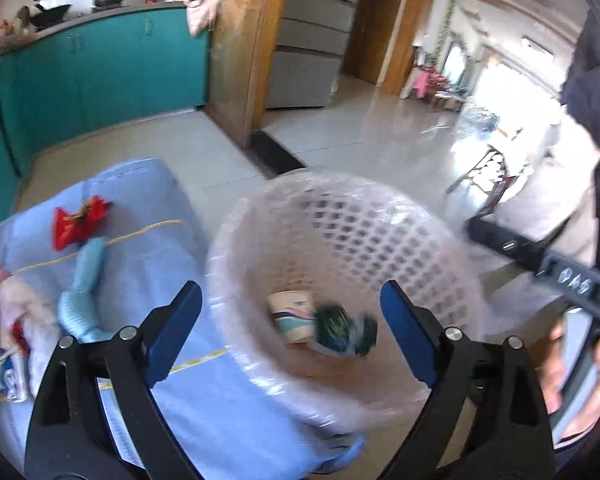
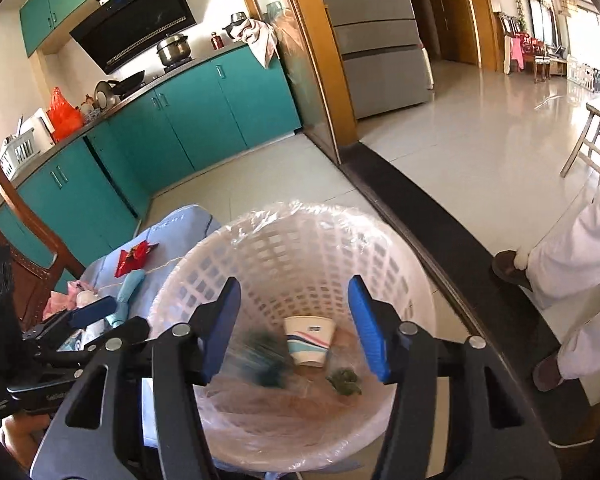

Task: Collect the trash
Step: 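Carry the leaves and green bag over the basket and open both tools, then grasp the light blue knotted cloth with the right tool while the left tool grasps the white plastic bag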

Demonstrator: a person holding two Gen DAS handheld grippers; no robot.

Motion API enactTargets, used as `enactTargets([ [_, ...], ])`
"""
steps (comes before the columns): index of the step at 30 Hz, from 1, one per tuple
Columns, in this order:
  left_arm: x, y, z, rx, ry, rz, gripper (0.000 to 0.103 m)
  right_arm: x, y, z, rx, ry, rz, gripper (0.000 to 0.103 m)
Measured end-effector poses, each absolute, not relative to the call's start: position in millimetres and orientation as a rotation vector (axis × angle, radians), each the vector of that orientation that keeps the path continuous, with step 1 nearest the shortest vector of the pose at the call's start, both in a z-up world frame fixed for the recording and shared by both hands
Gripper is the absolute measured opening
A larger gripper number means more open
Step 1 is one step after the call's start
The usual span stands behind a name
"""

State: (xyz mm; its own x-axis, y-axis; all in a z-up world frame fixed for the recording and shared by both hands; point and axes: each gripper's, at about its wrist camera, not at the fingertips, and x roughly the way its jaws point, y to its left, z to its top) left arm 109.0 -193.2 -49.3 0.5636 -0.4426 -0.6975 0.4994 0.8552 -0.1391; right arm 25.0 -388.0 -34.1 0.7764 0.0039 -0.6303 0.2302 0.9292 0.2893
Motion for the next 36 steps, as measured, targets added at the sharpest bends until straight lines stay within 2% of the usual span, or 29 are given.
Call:
enactTargets([
  [6, 109, -103, -44, 0.065, 0.712, -0.151, 0.091, 40, -363, -41, 0.35, 0.694, -0.042, 0.056],
  [11, 117, -20, -45, 0.0, 0.75, 0.031, 0.09, 84, -286, -48, 0.308, 0.729, 0.151, 0.056],
  [14, 116, 15, -38, -0.043, 0.744, 0.091, 0.084, 115, -222, -55, 0.238, 0.758, 0.255, 0.056],
  [16, 110, 31, -35, -0.063, 0.724, 0.135, 0.073, 137, -179, -66, 0.186, 0.784, 0.309, 0.055],
  [21, 103, 60, -34, -0.103, 0.704, 0.153, 0.072, 179, -124, -100, 0.095, 0.879, 0.312, 0.055],
  [24, 105, 65, -34, -0.116, 0.704, 0.149, 0.073, 192, -113, -116, 0.055, 0.921, 0.279, 0.055],
  [25, 107, 67, -35, -0.124, 0.699, 0.147, 0.075, 194, -111, -120, 0.053, 0.931, 0.278, 0.051],
  [26, 111, 65, -35, -0.131, 0.7, 0.144, 0.077, 194, -108, -125, 0.05, 0.942, 0.282, 0.038],
  [27, 115, 64, -38, -0.136, 0.703, 0.139, 0.08, 195, -106, -129, 0.051, 0.952, 0.294, 0.032],
  [36, 158, 27, -53, -0.16, 0.751, -0.011, 0.093, 150, -130, -124, 0.099, 0.961, 0.289, 0.029],
])
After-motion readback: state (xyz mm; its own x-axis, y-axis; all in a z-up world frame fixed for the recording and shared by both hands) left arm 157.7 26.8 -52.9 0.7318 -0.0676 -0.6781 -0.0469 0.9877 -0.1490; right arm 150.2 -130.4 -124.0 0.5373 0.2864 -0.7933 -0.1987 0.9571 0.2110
